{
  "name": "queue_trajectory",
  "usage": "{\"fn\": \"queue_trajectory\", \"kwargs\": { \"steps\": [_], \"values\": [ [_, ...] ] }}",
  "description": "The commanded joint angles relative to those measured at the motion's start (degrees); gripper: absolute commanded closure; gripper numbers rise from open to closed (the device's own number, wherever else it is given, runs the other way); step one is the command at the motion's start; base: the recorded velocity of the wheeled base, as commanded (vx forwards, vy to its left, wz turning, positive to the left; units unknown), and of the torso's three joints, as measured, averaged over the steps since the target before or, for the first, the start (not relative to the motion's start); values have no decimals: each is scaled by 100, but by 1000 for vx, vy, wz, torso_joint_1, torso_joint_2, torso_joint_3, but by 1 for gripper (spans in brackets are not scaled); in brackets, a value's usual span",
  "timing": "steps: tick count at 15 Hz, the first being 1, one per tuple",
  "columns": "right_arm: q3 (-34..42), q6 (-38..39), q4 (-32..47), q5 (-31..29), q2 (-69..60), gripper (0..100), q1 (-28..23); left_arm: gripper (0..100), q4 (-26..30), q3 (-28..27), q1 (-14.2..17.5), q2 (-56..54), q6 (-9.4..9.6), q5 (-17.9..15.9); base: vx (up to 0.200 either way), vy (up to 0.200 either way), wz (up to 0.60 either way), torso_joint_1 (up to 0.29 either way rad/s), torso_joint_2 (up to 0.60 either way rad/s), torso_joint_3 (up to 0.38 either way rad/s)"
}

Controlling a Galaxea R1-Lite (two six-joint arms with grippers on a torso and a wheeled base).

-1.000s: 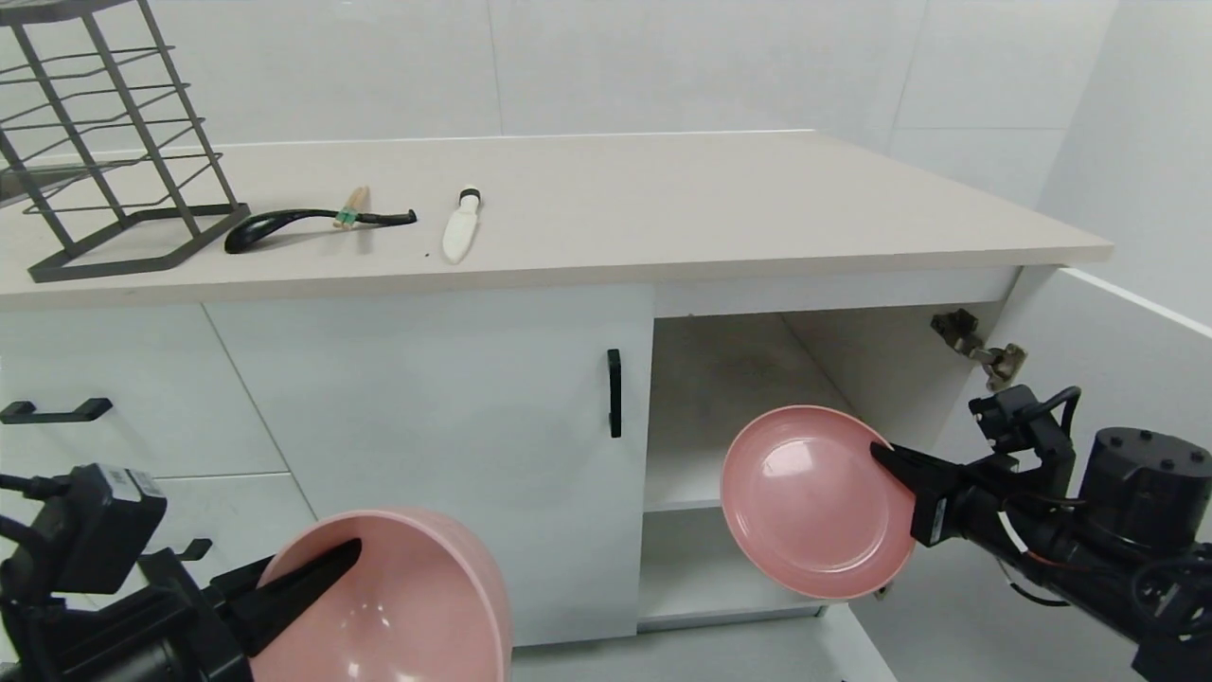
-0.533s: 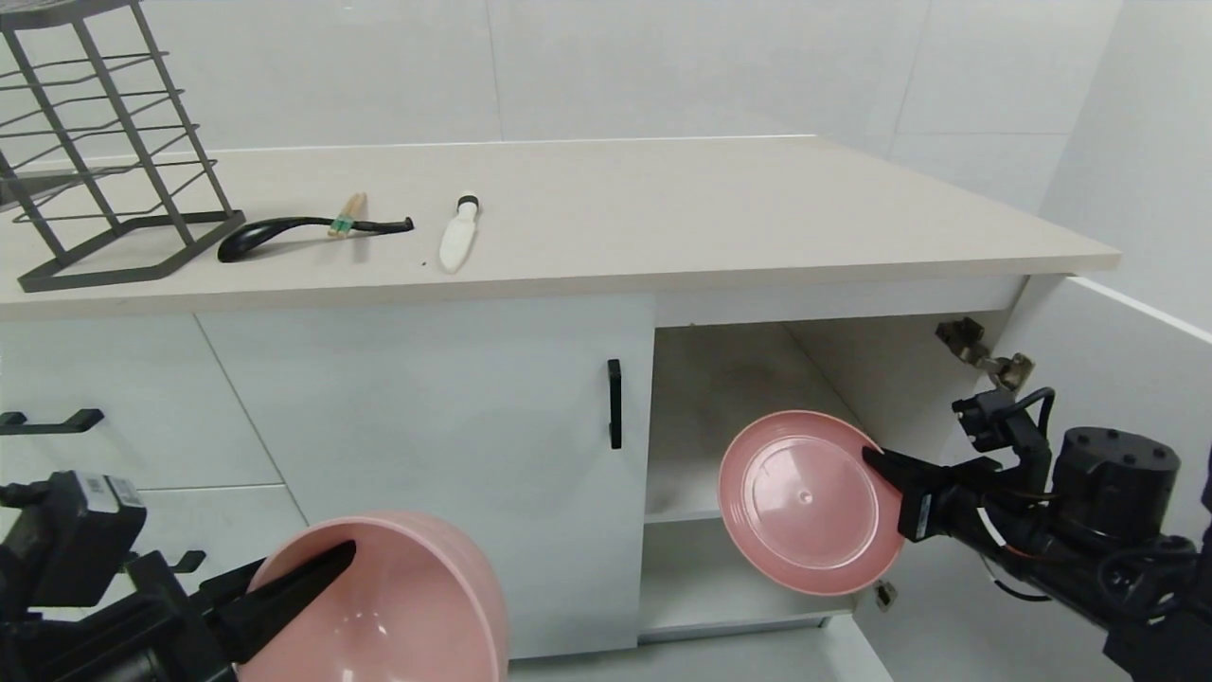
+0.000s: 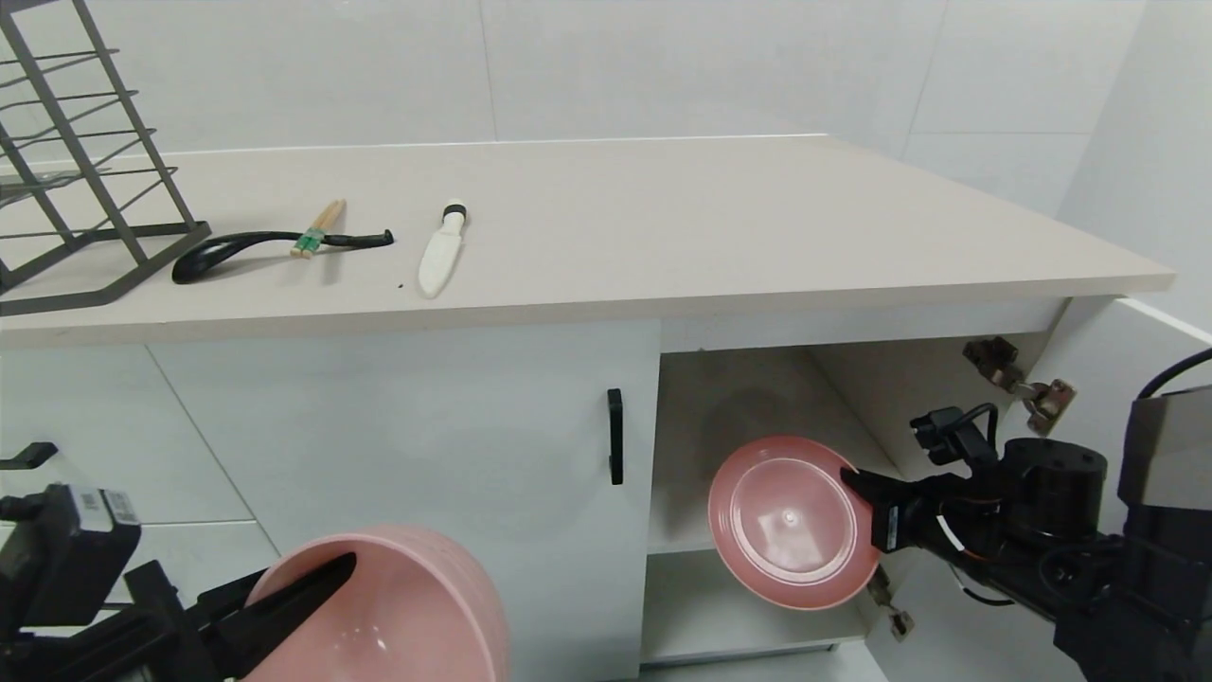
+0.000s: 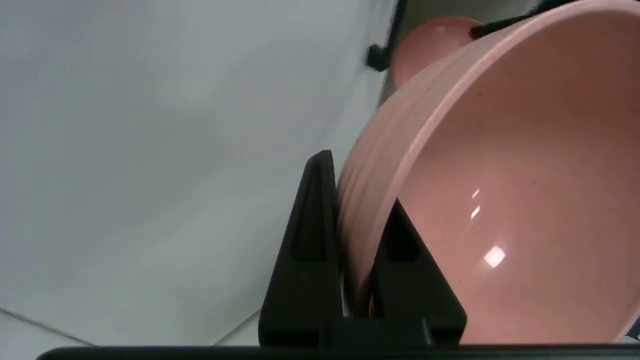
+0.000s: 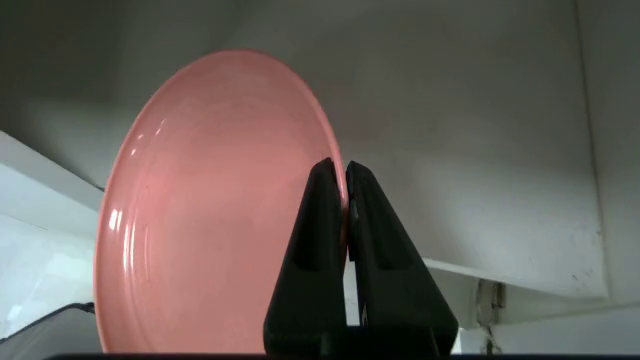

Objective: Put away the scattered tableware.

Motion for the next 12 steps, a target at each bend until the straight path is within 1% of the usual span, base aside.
{"fn": "queue_trajectory", "kwargs": {
  "steps": [1, 3, 4, 5, 6, 7, 8, 12],
  "values": [
    [-279, -1, -6, 4, 452, 100, 8, 100, -10, -8, -7, -72, -6, 1, 0, 0, 0, 0, 0, 0],
    [-569, 16, -6, 4, 646, 100, 8, 100, -10, -8, 2, -98, -6, 1, 0, 0, 0, 0, 0, 0],
    [-754, 166, -6, 30, 716, 100, -10, 100, -10, -8, 2, -98, -6, 1, 0, 0, 0, 0, 0, 0],
    [-930, 473, -6, 39, 734, 100, -1, 100, -10, -8, 2, -98, 3, 1, 0, 0, 0, 0, 0, 0],
    [-1167, 1027, -6, 48, 777, 100, 8, 100, -10, -8, 2, -89, -6, 1, 0, 0, 0, 0, 0, 0],
    [-1193, 1089, -6, 48, 786, 100, 8, 100, -10, -8, 2, -89, -6, 1, 0, 0, 0, 0, 0, 0],
    [-1308, 1352, -6, 48, 865, 100, -1, 100, -10, -8, 2, -89, -6, 1, 0, 0, 0, 0, 0, 0],
    [-1475, 1335, -6, 30, 1278, 100, 34, 100, -1, 1, 2, -80, -6, 1, 0, 0, 0, 0, 0, 0]
  ]
}}
